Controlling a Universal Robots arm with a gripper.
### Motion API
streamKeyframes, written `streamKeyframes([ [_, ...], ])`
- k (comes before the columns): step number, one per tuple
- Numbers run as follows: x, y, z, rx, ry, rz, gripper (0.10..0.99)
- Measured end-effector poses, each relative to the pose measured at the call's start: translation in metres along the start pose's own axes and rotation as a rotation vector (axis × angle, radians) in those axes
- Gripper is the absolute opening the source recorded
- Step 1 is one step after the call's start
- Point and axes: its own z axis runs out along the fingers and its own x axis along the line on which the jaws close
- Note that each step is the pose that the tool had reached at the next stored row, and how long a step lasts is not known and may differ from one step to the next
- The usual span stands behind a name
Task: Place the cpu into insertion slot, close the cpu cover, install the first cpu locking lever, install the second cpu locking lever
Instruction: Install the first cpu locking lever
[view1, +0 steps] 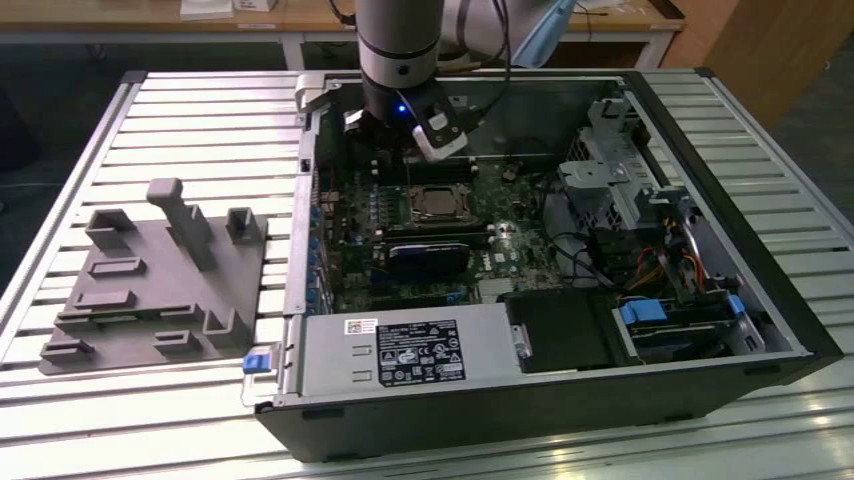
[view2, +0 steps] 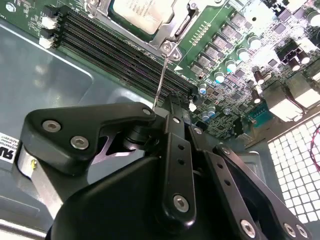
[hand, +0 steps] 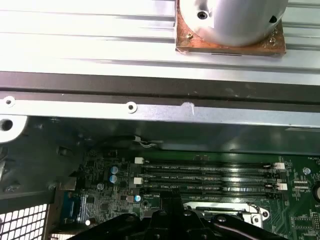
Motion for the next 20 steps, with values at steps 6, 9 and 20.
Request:
streamKeyframes([
  [6,-0.0054,-0.0002,0.0000,0.000,0.0001,0.000,0.106],
  [9,-0.0119,-0.0003,0.0002,0.000,0.0001,0.000,0.106],
  [20,-0.0364,-0.0004,0.0006,0.008,0.0001,0.001,0.106],
])
